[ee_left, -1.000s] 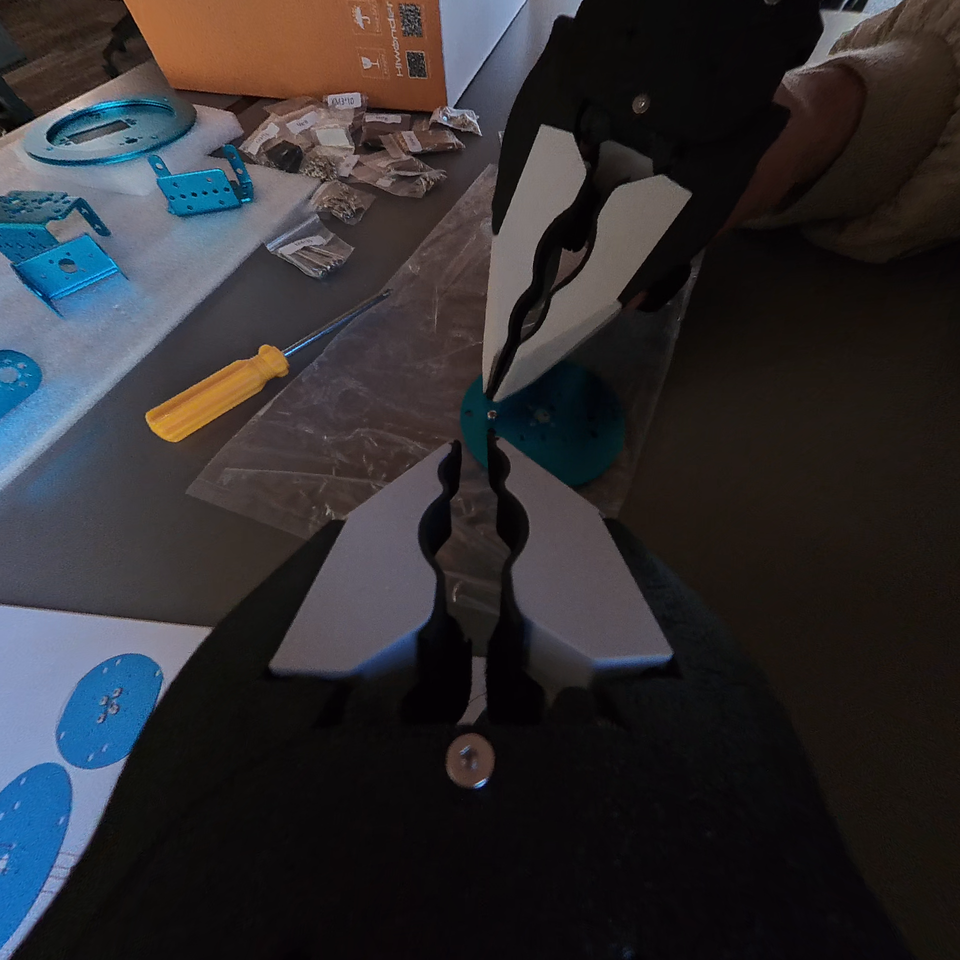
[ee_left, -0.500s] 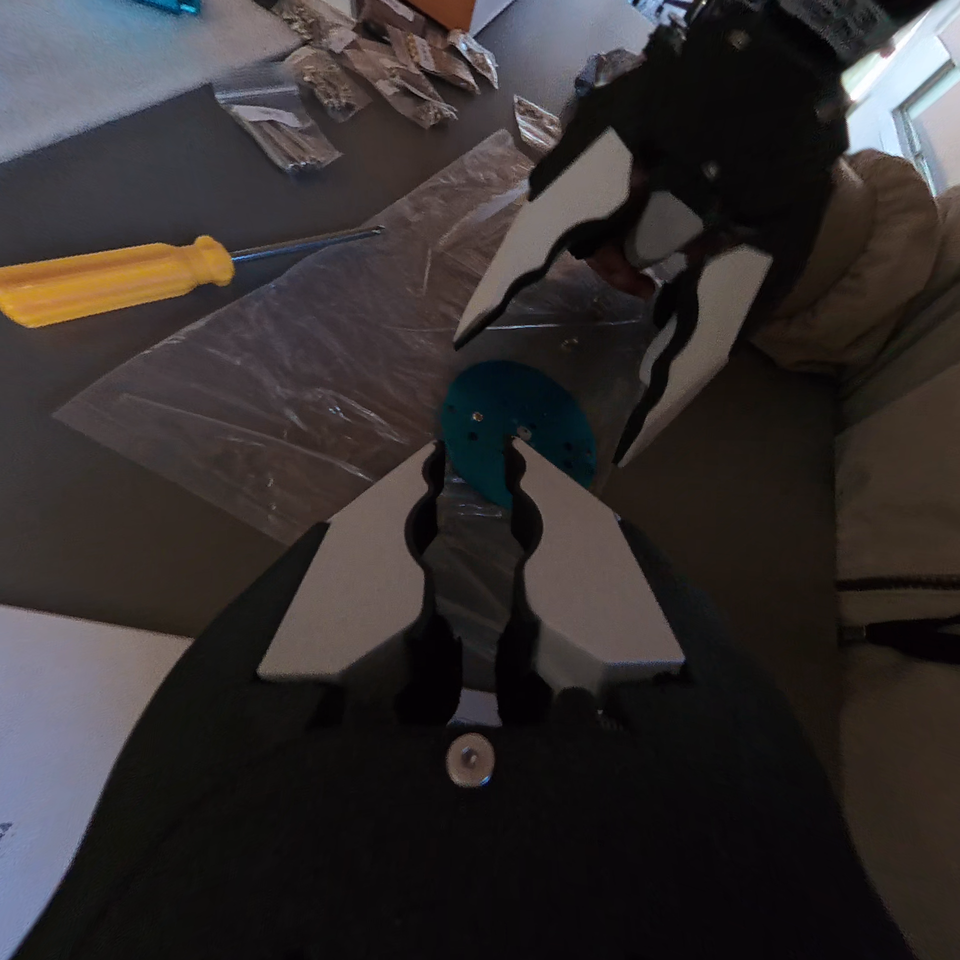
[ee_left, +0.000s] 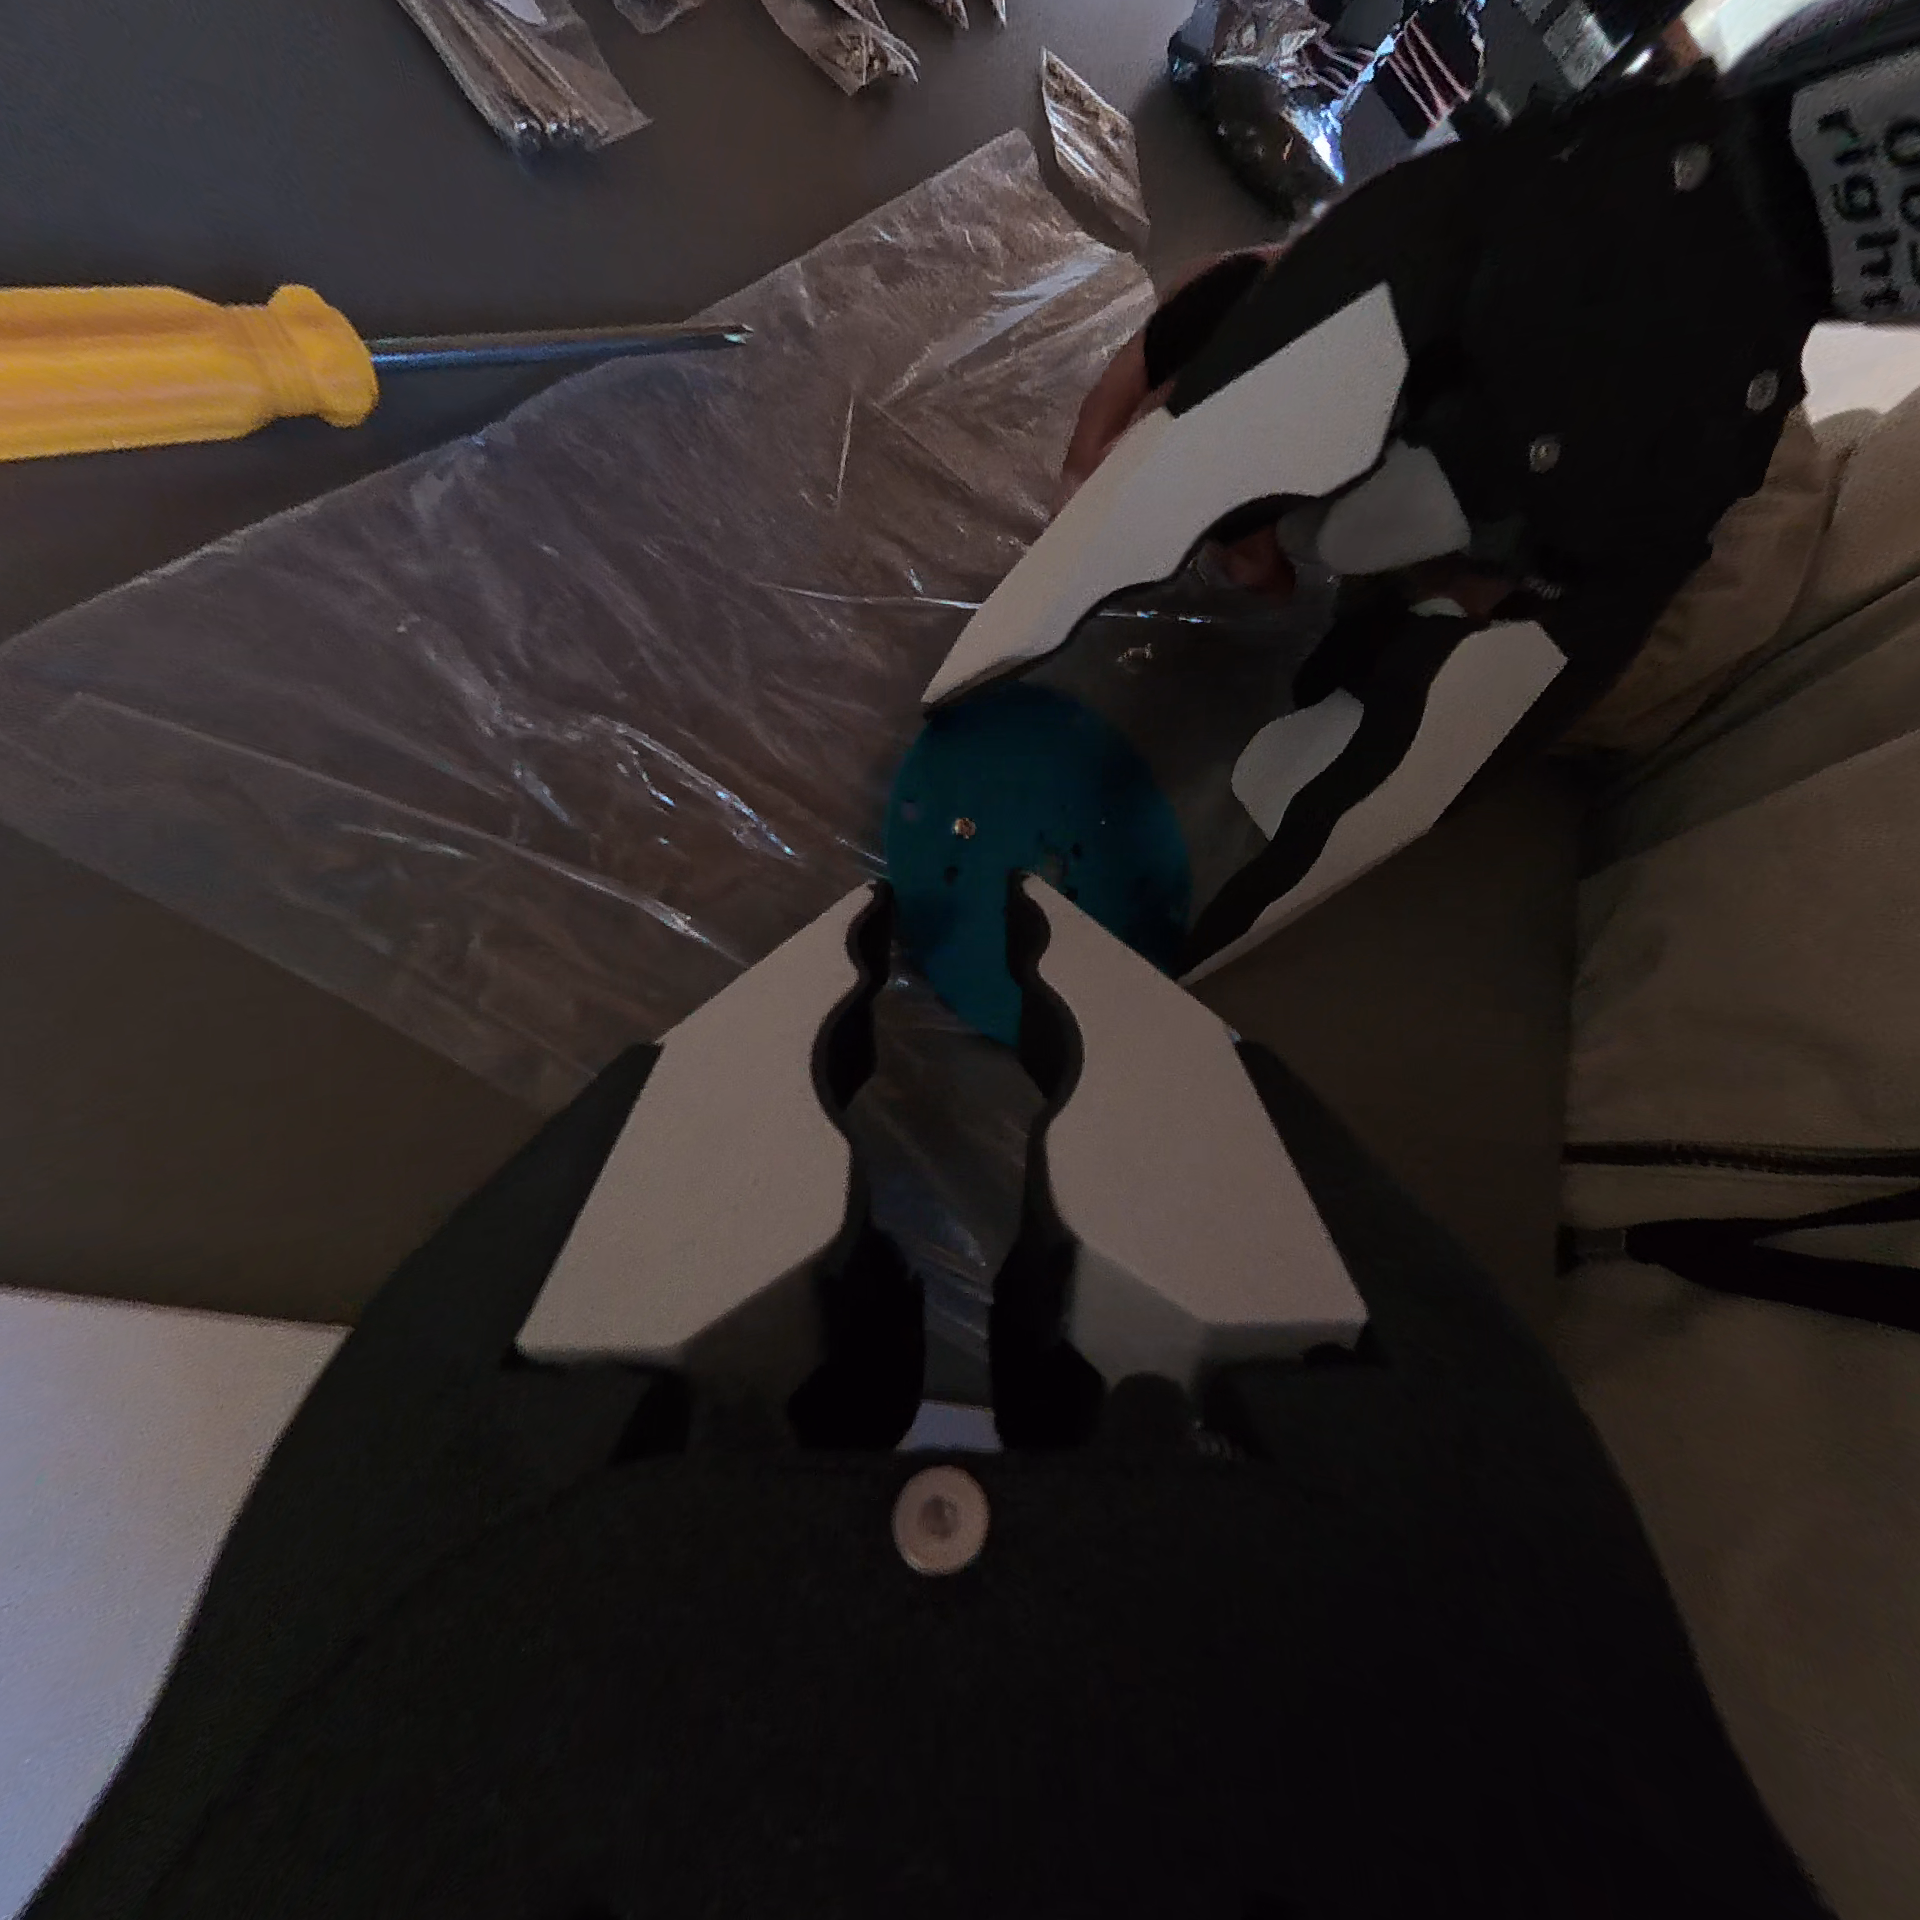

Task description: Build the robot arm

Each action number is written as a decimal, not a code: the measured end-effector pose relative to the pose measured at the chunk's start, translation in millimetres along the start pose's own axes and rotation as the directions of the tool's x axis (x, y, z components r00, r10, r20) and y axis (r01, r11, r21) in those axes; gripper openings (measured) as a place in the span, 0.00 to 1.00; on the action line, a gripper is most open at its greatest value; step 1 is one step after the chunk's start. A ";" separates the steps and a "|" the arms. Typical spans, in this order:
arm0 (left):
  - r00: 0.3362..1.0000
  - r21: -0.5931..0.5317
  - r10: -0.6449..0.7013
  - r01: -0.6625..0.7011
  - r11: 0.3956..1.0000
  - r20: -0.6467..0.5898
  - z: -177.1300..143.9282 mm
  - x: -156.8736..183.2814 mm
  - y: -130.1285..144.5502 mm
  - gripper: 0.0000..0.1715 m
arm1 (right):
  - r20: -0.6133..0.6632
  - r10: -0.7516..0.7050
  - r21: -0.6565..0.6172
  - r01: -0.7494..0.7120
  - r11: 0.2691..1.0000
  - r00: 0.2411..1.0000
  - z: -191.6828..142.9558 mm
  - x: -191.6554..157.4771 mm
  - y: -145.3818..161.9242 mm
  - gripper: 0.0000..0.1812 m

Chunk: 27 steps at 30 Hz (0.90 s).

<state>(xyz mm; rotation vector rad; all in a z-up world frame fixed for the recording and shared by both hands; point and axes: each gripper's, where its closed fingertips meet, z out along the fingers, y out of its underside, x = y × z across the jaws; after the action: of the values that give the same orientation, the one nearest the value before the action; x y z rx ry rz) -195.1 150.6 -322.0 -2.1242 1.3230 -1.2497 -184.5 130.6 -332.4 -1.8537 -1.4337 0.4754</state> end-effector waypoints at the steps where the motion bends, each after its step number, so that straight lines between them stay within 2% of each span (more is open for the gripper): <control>1: 1.000 0.003 -0.016 0.016 1.000 -0.011 -0.4 -0.1 -0.6 0.12 | -0.013 -0.020 0.004 0.020 1.000 1.000 -0.5 0.2 -1.0 0.44; 6: 0.994 0.023 -0.087 0.089 0.996 -0.065 -3.1 -0.8 -3.6 0.11 | -0.108 -0.165 0.044 0.171 0.984 0.980 -5.1 0.4 -7.7 0.44; 9: 0.984 0.025 -0.112 0.116 0.993 -0.136 -3.3 6.7 -4.3 0.08 | -0.137 -0.194 0.053 0.202 0.978 0.972 -6.3 0.4 -9.2 0.44; 15: 0.969 0.046 -0.110 0.123 0.991 -0.221 -8.2 17.9 -7.2 0.03 | -0.073 -0.116 0.073 0.122 0.990 0.991 -4.8 -3.3 -7.2 0.44; 18: 0.945 0.073 -0.117 0.145 0.987 -0.307 -14.6 29.7 -12.4 0.01 | -0.043 -0.031 0.140 0.037 0.989 0.999 -11.9 -1.1 -16.8 0.41; 21: 0.950 0.108 -0.025 0.062 0.992 -0.310 -18.5 36.4 -13.3 0.01 | 0.082 0.148 0.256 -0.164 0.953 0.986 -24.8 1.8 -37.6 0.36; 22: 0.952 0.119 0.011 0.026 0.993 -0.305 -19.8 39.8 -14.2 0.01 | 0.137 0.224 0.278 -0.254 0.926 0.965 -28.7 4.7 -42.3 0.31; 23: 0.950 0.124 0.037 0.002 0.992 -0.310 -21.1 44.3 -14.9 0.01 | 0.224 0.289 0.290 -0.347 0.892 0.931 -32.4 4.2 -46.2 0.26; 24: 0.947 0.132 0.054 -0.012 0.991 -0.317 -22.4 48.3 -16.3 0.00 | 0.337 0.341 0.291 -0.441 0.849 0.878 -36.6 0.5 -51.4 0.25; 27: 0.942 0.143 0.060 -0.013 0.990 -0.329 -24.2 53.4 -18.4 0.00 | 0.547 0.438 0.185 -0.614 0.768 0.713 -38.0 -7.9 -51.9 0.23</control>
<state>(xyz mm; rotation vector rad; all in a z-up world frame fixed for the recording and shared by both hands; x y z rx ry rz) -195.3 118.4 -269.7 -1.8399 1.3509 -1.6895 -196.0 116.5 -270.2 -1.8982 -0.9518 1.4807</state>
